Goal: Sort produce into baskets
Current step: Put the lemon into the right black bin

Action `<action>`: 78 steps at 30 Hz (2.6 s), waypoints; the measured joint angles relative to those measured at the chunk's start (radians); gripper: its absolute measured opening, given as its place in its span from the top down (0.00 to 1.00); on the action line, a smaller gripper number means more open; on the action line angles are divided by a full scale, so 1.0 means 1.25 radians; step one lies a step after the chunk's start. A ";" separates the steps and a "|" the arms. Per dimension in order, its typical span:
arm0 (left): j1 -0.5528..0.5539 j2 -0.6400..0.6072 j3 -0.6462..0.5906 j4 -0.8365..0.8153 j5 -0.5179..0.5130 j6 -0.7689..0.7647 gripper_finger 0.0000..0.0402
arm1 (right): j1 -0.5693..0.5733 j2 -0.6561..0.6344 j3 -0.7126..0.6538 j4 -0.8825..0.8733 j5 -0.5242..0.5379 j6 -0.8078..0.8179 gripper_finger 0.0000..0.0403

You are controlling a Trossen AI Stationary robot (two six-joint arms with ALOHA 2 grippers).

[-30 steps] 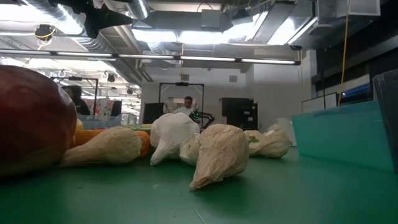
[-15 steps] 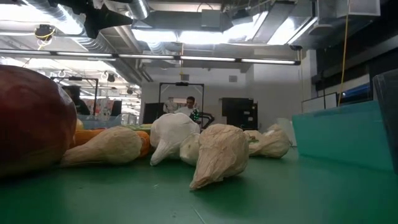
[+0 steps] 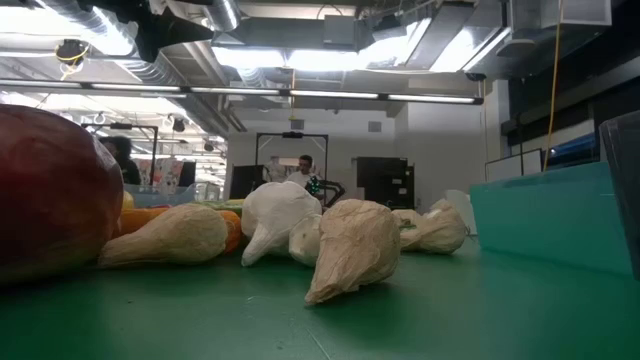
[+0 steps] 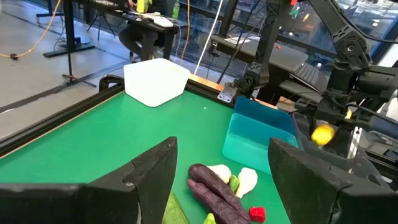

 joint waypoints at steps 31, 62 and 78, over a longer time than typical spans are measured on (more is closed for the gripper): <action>0.000 0.000 0.000 0.000 0.000 -0.018 0.39 | -0.420 -0.069 0.470 -0.218 0.678 -1.078 0.29; 0.000 0.000 0.000 -0.064 -0.181 0.003 0.39 | -0.972 0.489 0.391 0.655 -0.210 -1.568 0.29; 0.000 0.000 0.000 -0.070 -0.183 -0.018 0.39 | -0.970 0.636 0.598 0.459 -0.217 -1.609 0.29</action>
